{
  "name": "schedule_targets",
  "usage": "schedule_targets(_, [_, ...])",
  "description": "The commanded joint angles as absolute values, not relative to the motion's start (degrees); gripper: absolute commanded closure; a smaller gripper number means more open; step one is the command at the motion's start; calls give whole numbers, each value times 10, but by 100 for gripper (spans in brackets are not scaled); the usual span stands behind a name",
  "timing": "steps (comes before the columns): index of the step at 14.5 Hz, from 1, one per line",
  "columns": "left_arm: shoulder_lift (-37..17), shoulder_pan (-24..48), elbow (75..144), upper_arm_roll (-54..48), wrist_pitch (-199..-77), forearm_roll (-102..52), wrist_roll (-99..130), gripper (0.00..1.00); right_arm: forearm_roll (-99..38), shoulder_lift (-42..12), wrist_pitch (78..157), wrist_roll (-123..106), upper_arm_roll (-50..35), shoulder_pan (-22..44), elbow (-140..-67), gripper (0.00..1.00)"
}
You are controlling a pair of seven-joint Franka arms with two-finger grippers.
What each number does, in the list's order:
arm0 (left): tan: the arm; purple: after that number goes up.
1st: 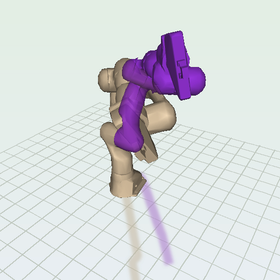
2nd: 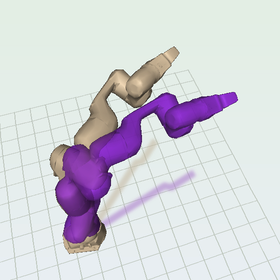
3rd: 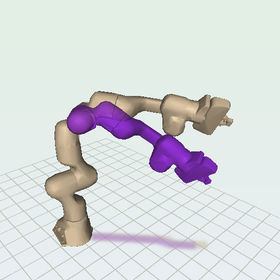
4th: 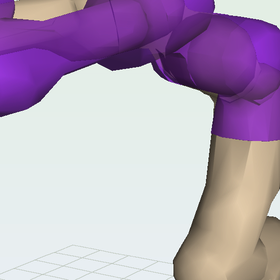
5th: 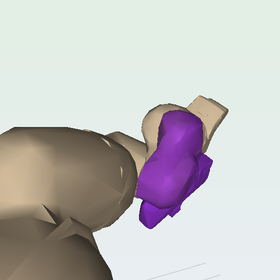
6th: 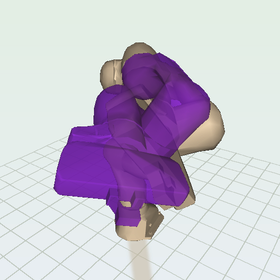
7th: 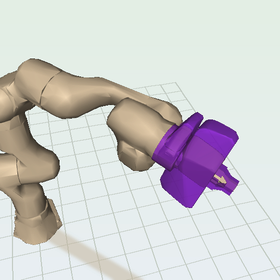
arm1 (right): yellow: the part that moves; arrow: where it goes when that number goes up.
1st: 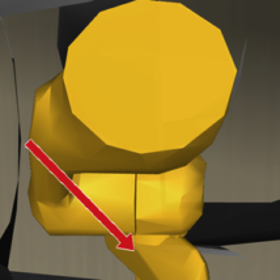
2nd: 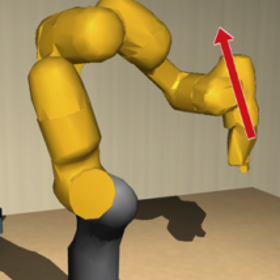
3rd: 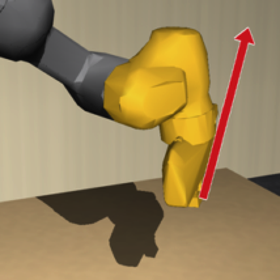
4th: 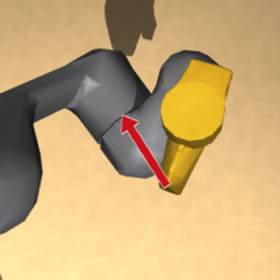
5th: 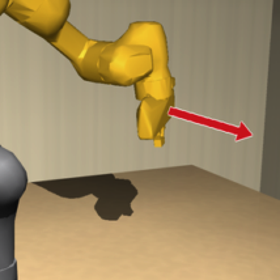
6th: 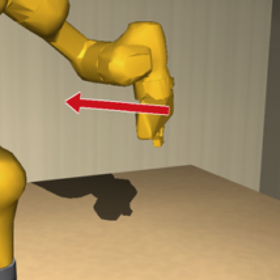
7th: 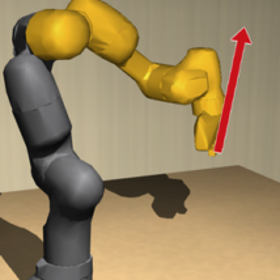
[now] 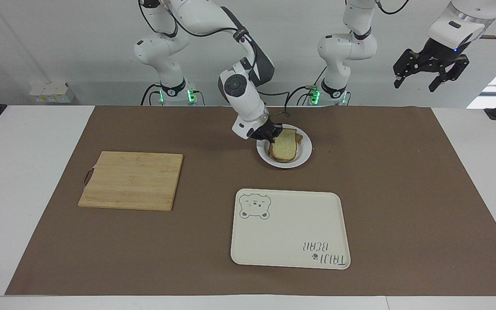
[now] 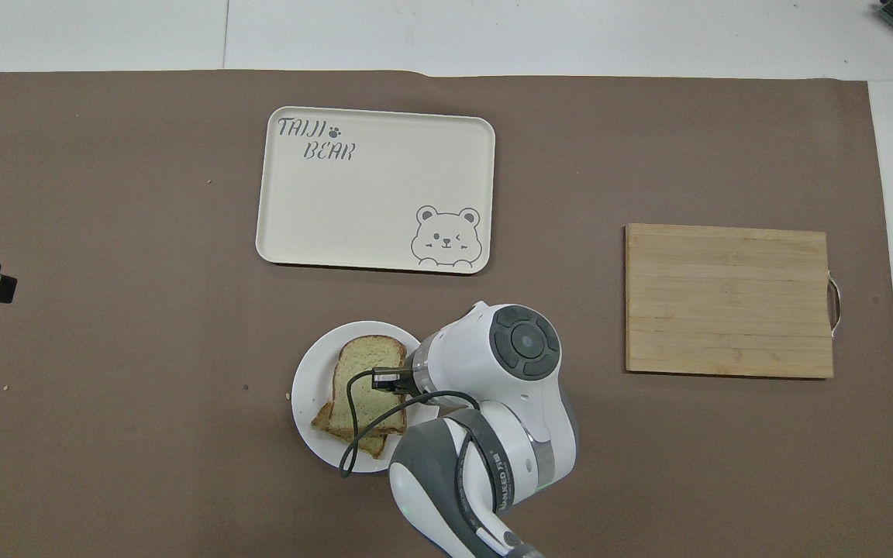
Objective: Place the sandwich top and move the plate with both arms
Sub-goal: 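Lower the bread onto the egg toast and open the right gripper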
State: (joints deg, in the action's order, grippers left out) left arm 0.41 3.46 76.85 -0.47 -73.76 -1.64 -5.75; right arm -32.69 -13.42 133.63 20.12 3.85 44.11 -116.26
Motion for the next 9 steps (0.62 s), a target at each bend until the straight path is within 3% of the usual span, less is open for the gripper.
schedule_targets(1, [18,29,786,-8,-742,-18,-61,0,-347,-134,1348,204,41,447,-1167,100])
schedule_targets(2, [18,29,786,-8,-742,-18,-61,0,-347,-135,1345,199,41,446,-1165,71])
schedule_targets(3, [18,29,785,-8,-742,-18,-61,0,-346,-136,1344,199,41,445,-1165,16])
schedule_targets(4, [18,29,786,-8,-742,-18,-61,0,-337,-136,1345,201,42,446,-1162,0])
schedule_targets(9, [18,29,785,-8,-742,-18,-61,0,-259,-119,1334,200,48,388,-1137,0])
